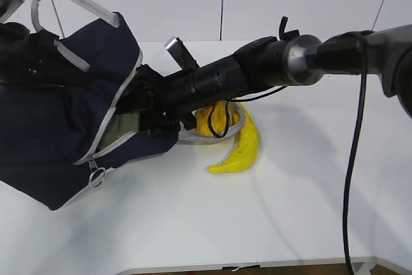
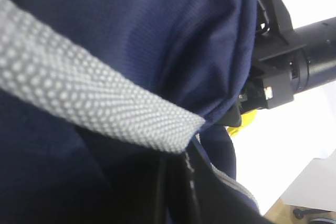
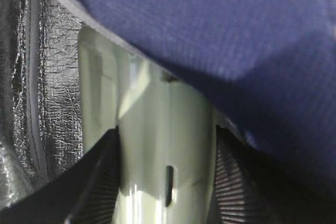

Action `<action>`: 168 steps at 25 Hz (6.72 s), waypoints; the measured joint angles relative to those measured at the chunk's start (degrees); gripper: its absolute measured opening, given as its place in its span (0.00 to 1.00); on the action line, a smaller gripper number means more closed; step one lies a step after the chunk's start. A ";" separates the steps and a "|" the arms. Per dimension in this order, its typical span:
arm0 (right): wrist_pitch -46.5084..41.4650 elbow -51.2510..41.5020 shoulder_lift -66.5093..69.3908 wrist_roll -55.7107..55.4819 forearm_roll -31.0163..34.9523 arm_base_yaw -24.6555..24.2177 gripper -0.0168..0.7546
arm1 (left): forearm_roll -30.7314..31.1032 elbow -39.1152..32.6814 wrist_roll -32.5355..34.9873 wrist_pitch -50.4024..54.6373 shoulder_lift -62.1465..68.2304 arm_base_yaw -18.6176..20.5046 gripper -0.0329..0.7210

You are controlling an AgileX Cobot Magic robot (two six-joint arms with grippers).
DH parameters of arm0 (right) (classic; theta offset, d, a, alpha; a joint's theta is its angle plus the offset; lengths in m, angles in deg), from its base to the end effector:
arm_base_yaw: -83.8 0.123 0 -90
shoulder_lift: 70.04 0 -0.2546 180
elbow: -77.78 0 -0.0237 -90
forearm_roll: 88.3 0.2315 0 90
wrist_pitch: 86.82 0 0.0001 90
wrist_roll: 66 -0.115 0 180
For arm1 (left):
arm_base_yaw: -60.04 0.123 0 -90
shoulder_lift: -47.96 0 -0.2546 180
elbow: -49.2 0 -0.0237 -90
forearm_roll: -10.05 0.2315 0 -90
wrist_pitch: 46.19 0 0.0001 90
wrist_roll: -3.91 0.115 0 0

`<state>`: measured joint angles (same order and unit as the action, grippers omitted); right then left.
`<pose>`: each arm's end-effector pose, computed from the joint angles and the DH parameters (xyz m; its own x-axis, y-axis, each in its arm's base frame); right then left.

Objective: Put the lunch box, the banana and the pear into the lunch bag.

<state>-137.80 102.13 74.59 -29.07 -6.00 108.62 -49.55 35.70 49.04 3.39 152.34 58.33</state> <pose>0.3947 0.2802 0.1273 -0.9657 0.0142 -0.2593 -0.2289 0.4252 0.8757 0.3217 -0.0852 0.2083 -0.8695 -0.0100 -0.4938 0.3235 0.7440 -0.5846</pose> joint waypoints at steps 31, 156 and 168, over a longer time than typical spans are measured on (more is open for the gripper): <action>-9.38 0.56 0.00 2.48 0.45 -0.90 0.62 | -1.98 0.02 0.00 4.33 0.00 0.00 0.03; -17.18 2.21 -9.35 -43.06 -83.27 -1.07 0.44 | -16.72 0.02 1.16 15.07 0.12 5.33 0.03; -18.80 10.10 -9.25 -44.93 -100.25 -1.07 0.44 | -16.72 0.02 1.16 15.07 0.12 5.33 0.03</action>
<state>-156.60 112.24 65.35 -74.00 -106.25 107.54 -66.27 35.72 50.19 18.45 152.46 63.67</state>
